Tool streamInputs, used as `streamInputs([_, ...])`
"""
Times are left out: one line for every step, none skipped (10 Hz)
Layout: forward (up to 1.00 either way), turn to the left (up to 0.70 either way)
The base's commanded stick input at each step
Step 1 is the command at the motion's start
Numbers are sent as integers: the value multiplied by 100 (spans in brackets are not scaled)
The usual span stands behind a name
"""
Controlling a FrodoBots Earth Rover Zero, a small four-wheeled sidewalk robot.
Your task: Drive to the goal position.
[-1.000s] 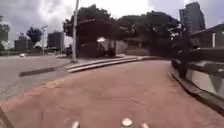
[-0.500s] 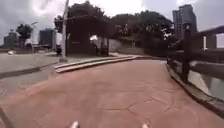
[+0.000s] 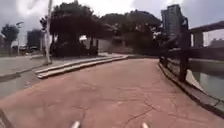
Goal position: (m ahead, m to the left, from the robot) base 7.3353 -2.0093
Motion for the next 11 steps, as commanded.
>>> streamInputs([70, -2])
streamInputs([70, 0])
streamInputs([70, -20])
streamInputs([70, -34])
streamInputs([70, -34])
streamInputs([70, -33])
streamInputs([70, -24])
streamInputs([70, -2])
streamInputs([70, 0])
streamInputs([70, 0])
streamInputs([70, 0])
